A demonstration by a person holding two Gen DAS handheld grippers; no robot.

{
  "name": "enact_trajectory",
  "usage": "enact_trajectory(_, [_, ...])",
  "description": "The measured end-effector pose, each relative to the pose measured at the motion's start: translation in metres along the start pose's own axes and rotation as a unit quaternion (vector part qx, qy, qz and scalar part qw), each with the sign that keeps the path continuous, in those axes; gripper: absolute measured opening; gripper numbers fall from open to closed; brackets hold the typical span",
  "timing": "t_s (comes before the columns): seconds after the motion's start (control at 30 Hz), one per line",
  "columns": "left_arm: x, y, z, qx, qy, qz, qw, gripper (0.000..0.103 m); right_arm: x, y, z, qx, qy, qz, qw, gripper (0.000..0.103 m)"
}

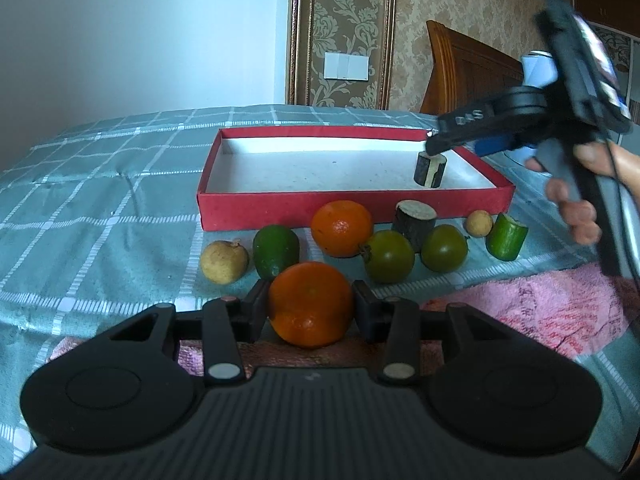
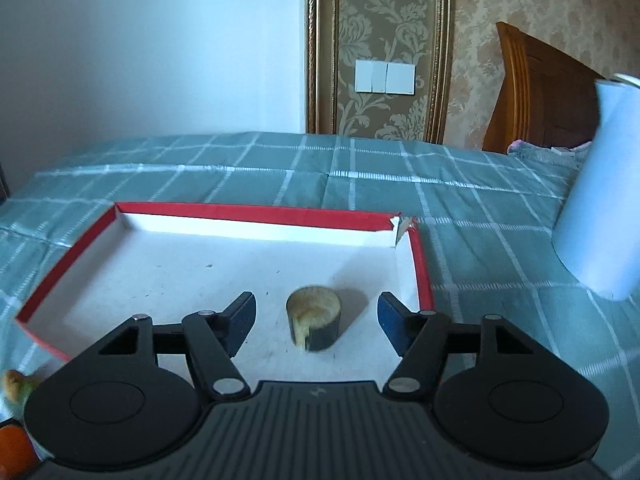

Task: Organize fruits
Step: 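Carry the eggplant slice into the red tray and open the right gripper, then grasp the orange with the left gripper and lift it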

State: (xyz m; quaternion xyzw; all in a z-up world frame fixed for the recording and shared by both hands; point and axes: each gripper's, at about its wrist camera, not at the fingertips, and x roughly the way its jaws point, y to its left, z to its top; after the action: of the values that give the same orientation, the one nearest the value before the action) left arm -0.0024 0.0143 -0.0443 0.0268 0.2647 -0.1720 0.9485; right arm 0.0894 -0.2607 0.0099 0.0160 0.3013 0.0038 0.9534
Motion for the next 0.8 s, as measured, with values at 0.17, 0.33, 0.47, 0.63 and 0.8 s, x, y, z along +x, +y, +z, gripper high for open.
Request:
enact_trajectory(0.17, [0.001, 0.0, 0.0, 0.002, 0.0, 0.002, 1.0, 0.04, -0.033, -0.006, -0.023, 0.005, -0.028, -0.004, 1.0, 0.067])
enact_trajectory(0.33, [0.001, -0.001, 0.0, 0.001, 0.001, 0.001, 1.0, 0.04, -0.061, -0.015, -0.052, 0.027, -0.05, -0.008, 0.998, 0.067])
enact_trajectory(0.47, [0.001, -0.001, 0.0, 0.0, 0.001, 0.0, 1.0, 0.04, -0.076, -0.02, -0.073, 0.022, -0.047, -0.001, 0.999, 0.067])
enact_trajectory(0.63, [0.001, -0.001, 0.0, 0.001, 0.0, 0.002, 1.0, 0.04, -0.085, -0.023, -0.094, 0.026, -0.039, 0.011, 0.999, 0.067])
enact_trajectory(0.8, [-0.002, 0.005, 0.0, -0.013, -0.001, -0.002, 0.9999, 0.04, -0.077, -0.018, -0.099, 0.002, -0.041, 0.007, 0.999, 0.071])
